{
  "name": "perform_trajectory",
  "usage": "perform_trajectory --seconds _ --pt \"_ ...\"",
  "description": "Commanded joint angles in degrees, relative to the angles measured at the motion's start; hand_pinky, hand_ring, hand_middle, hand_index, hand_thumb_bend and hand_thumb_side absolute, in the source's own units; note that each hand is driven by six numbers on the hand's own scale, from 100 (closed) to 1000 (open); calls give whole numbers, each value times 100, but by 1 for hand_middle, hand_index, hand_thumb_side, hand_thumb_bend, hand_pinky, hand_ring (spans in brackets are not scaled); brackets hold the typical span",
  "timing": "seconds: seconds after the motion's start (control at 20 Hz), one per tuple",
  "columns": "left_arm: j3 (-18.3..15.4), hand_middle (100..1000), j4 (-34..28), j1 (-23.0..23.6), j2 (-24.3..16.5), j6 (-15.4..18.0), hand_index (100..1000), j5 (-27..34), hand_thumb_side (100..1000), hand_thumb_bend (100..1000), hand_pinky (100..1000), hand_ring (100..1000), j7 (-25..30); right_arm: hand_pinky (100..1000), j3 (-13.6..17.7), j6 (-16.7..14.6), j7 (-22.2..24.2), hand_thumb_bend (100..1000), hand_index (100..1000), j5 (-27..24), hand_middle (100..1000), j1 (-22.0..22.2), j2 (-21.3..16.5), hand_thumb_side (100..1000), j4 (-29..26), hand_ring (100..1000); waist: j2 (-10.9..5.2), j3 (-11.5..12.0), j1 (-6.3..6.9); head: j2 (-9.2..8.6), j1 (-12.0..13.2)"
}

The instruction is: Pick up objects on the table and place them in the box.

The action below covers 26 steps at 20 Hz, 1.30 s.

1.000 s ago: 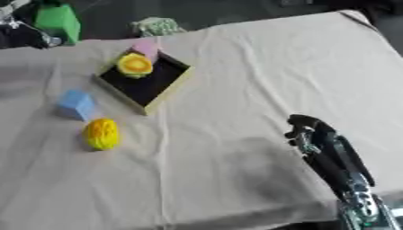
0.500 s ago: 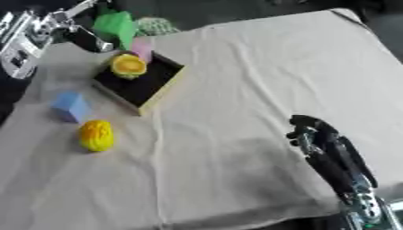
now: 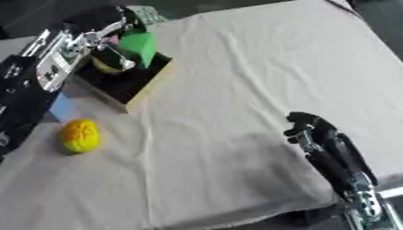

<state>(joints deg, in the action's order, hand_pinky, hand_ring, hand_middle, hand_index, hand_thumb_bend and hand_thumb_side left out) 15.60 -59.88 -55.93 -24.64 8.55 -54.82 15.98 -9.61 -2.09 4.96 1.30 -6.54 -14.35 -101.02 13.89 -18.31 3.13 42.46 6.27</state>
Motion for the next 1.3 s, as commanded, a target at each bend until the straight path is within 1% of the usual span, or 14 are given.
perform_trajectory --seconds 0.05,0.3,0.4,0.45,0.5,0.55,0.6,0.65,0.7,0.75,0.8,1.0,1.05,1.3 --pt "-91 534 29 -141 -108 21 700 -103 137 156 669 580 -135 689 6 0 12 100 809 -42 764 -78 -38 674 -133 694 -34 -57 -1 -118 8" --pt "-52 606 118 -97 -89 146 748 -89 134 191 703 652 -196 690 13 15 -4 100 809 -64 764 -104 -51 684 -150 694 45 -130 35 -119 7" --pt "-23 701 104 -82 -102 213 811 -63 143 254 740 732 -123 690 18 15 -6 100 809 -64 765 -107 -52 680 -155 694 48 -132 46 -116 -3" --pt "-2 751 87 -82 -116 241 846 -74 170 337 765 769 -59 690 21 16 -7 100 809 -61 765 -107 -52 677 -155 694 44 -131 50 -115 -6" --pt "10 757 55 -83 -131 270 852 -90 176 355 769 775 12 690 23 15 -7 100 809 -57 765 -106 -51 676 -155 694 36 -128 53 -113 -6" --pt "22 805 10 -83 -153 297 890 -110 235 496 802 812 84 690 24 14 -6 100 809 -52 765 -102 -48 672 -154 695 22 -124 54 -113 -10" --pt "32 811 -47 -80 -180 322 894 -132 246 520 806 816 160 690 26 12 -4 100 809 -46 765 -96 -45 671 -151 695 7 -119 55 -110 -18" --pt "49 858 -115 -77 -215 349 925 -165 316 676 844 853 239 690 28 11 -3 100 809 -40 765 -87 -45 666 -146 695 -15 -113 56 -104 -25" --pt "70 865 -186 -71 -252 377 929 -209 325 692 849 858 326 690 32 10 -4 100 809 -32 765 -75 -47 666 -141 695 -36 -103 56 -97 -31" --pt "91 908 -276 -66 -301 407 955 -271 372 794 882 886 431 691 37 9 -6 100 809 -23 765 -60 -47 658 -133 695 -67 -87 55 -88 -38" --pt "97 917 -380 -55 -348 434 962 -331 388 818 887 889 544 691 42 6 -8 100 809 -12 765 -46 -46 652 -126 695 -95 -69 53 -80 -46" --pt "75 917 -674 -3 -458 439 963 -326 390 820 887 889 856 691 49 -9 -13 100 809 16 765 -16 -39 651 -109 695 -157 -27 47 -59 -66" --pt "49 832 -727 -16 -490 414 920 -300 371 631 834 824 872 691 52 -13 -15 100 809 24 765 -14 -39 634 -108 695 -184 -1 62 -60 -54" --pt "-206 812 -1221 420 -1024 334 905 93 307 542 826 808 928 692 101 -31 -44 100 809 113 766 260 -110 629 -38 695 -556 547 119 156 -58"
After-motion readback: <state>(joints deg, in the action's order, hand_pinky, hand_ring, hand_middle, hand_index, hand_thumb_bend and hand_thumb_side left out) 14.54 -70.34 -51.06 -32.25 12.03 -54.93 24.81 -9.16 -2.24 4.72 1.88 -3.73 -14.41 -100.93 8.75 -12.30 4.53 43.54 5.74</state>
